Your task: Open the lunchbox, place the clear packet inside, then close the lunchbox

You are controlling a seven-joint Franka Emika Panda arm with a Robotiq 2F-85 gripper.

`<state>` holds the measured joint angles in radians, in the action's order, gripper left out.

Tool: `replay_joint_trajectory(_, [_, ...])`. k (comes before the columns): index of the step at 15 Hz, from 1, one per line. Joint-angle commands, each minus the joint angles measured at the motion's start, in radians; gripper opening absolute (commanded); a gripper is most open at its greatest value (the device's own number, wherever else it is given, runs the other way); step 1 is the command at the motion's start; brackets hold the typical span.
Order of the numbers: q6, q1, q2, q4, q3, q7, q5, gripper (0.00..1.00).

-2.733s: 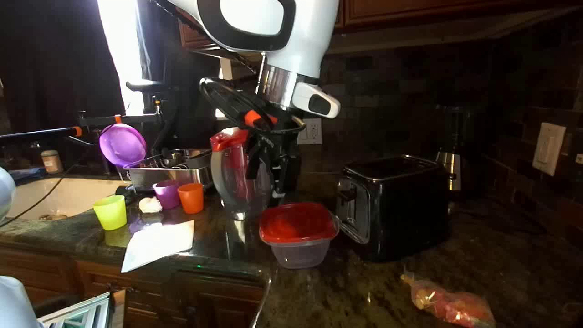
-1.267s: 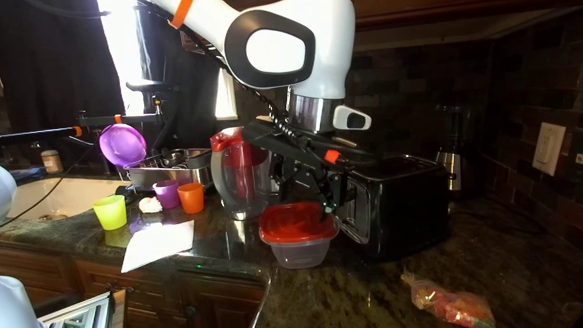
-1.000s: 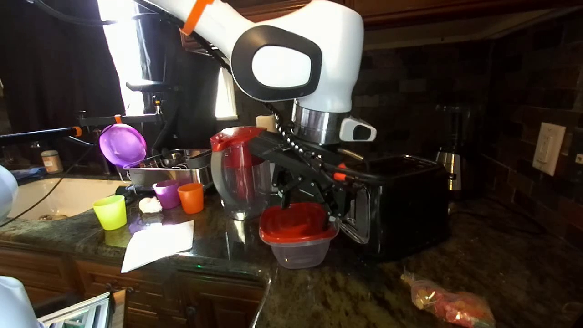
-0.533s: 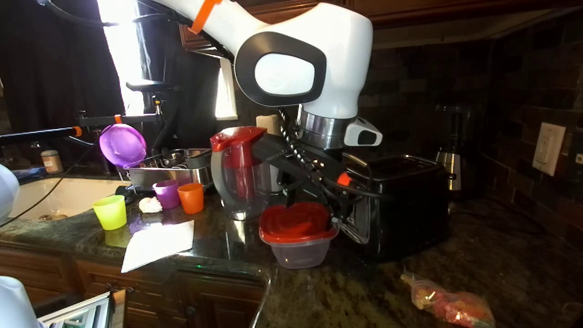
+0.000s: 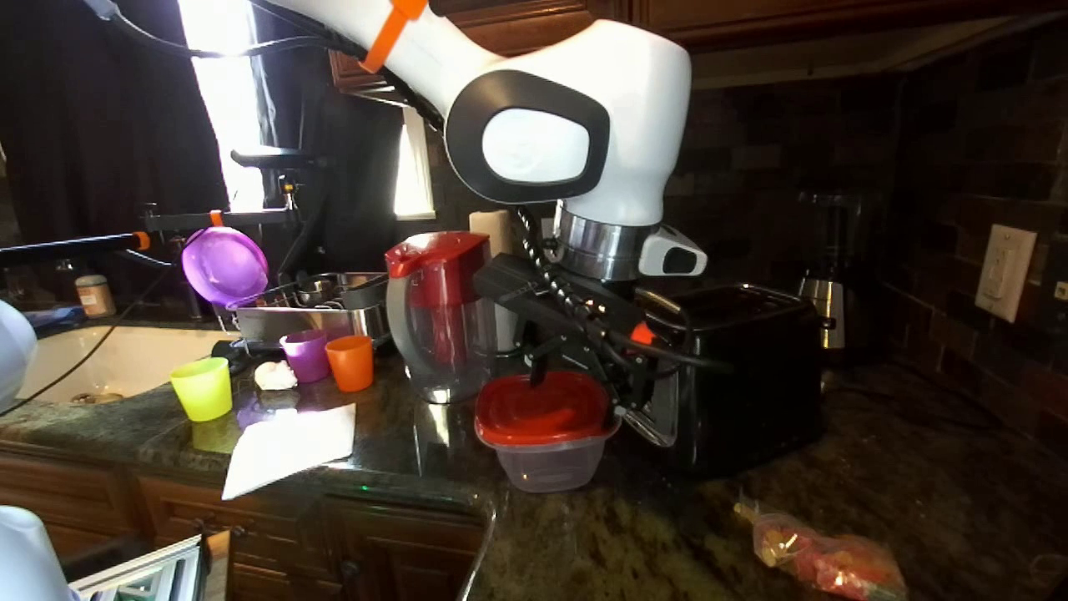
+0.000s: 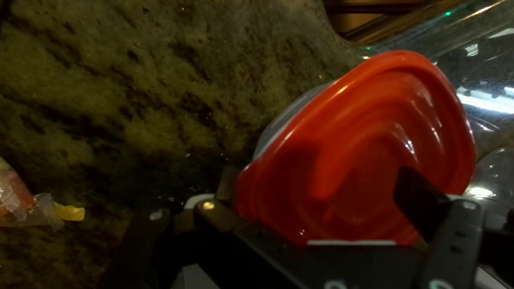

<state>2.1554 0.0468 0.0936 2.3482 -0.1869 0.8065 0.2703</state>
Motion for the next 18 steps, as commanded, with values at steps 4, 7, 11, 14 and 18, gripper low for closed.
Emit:
replay_joint_trajectory(4, [0.020,0.025,-0.064,-0.043,0.018,0.001,-0.007,1.00])
replay_joint_trajectory(7, [0.018,0.033,-0.083,-0.060,0.019,0.000,-0.009,0.89])
replay_joint_trajectory(11, [0.018,0.043,-0.105,-0.079,0.025,-0.002,-0.016,0.49])
replay_joint_trajectory(14, [0.022,0.049,-0.118,-0.090,0.028,-0.010,-0.026,0.26])
replay_joint_trajectory(18, [0.022,0.057,-0.120,-0.098,0.030,-0.016,-0.039,0.02])
